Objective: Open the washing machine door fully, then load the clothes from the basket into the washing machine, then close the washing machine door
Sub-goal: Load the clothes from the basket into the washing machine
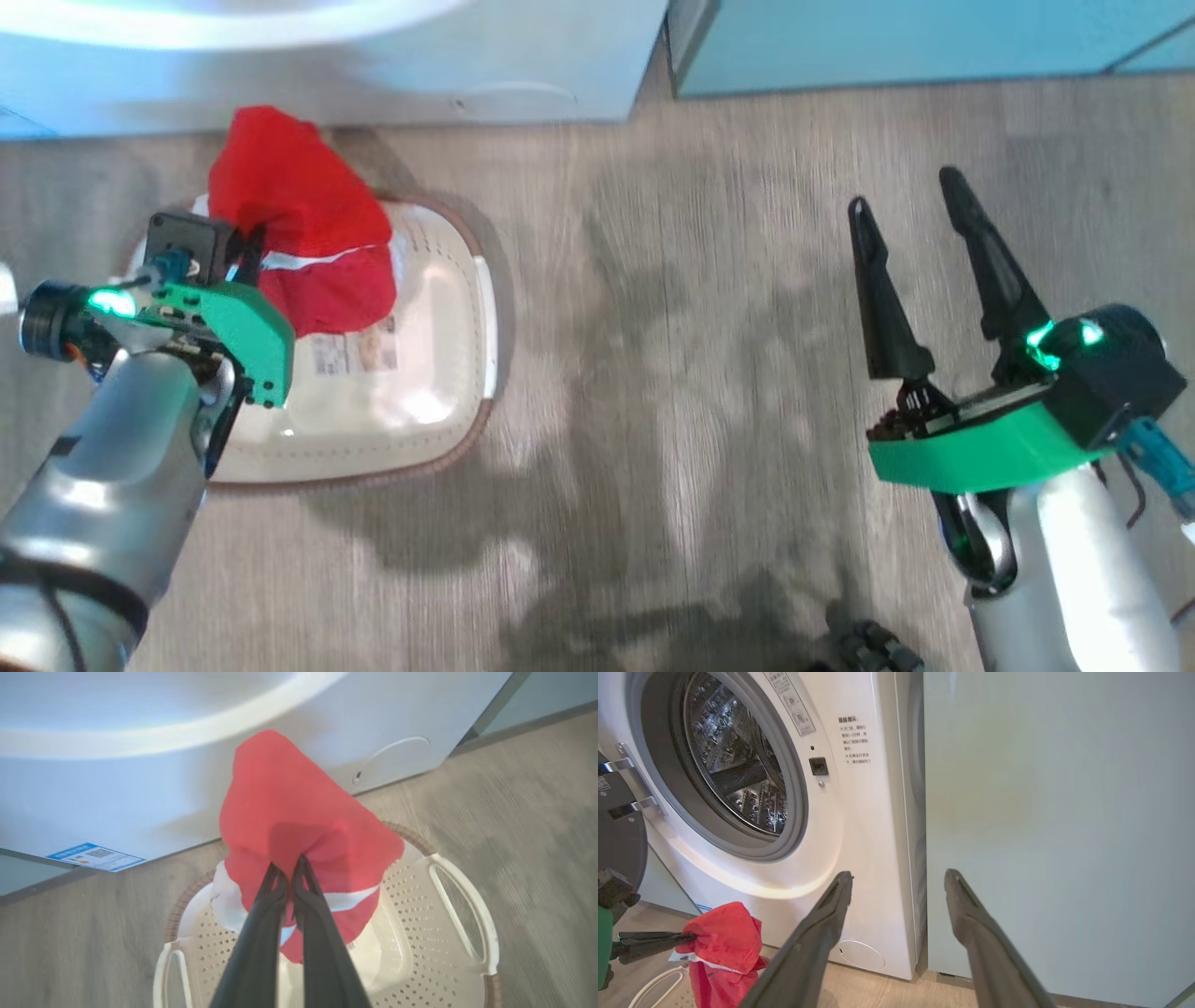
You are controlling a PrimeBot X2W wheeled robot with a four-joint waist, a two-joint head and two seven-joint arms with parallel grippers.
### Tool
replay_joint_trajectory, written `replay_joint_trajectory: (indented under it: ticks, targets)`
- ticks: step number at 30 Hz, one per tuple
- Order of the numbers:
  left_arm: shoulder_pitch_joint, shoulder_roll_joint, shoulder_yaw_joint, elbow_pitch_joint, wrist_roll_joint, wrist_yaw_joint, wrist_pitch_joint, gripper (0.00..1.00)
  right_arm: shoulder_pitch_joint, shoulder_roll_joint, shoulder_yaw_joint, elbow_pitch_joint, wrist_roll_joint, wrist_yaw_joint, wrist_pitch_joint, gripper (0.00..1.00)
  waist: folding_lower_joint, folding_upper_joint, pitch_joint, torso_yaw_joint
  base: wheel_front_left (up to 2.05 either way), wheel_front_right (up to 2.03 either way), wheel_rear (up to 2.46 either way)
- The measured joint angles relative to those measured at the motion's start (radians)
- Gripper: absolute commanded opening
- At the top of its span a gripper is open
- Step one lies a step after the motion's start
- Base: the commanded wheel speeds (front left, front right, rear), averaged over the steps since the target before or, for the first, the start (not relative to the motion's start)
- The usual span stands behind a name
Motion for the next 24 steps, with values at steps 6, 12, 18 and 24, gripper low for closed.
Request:
replay_joint_trajectory:
  ticks: [6, 12, 18, 24]
  targets:
    - [0.143, 0.050, 0.110, -0.283, 0.071, 0.091, 0.000, 0.00, 0.021, 0.000, -0.004, 0.007, 0.000, 0.000, 0.003, 1.00, 0.0000, 0.0000, -0.077, 0.018, 0.00, 0.00, 0.00]
    - [0.286, 0.059, 0.250, -0.586, 0.164, 0.146, -0.001, 0.00, 0.028, 0.000, -0.006, 0.007, 0.000, 0.000, 0.006, 1.00, 0.0000, 0.0000, -0.142, 0.033, 0.00, 0.00, 0.00]
    - [0.409, 0.022, 0.366, -0.814, 0.242, 0.154, -0.001, 0.00, 0.055, 0.000, -0.007, 0.008, 0.000, 0.000, 0.012, 1.00, 0.0000, 0.0000, -0.197, 0.047, 0.00, 0.00, 0.00]
    - [0.515, -0.047, 0.444, -0.951, 0.295, 0.130, -0.004, 0.00, 0.068, 0.000, -0.021, 0.012, 0.000, 0.000, 0.015, 1.00, 0.0000, 0.0000, -0.254, 0.055, 0.00, 0.00, 0.00]
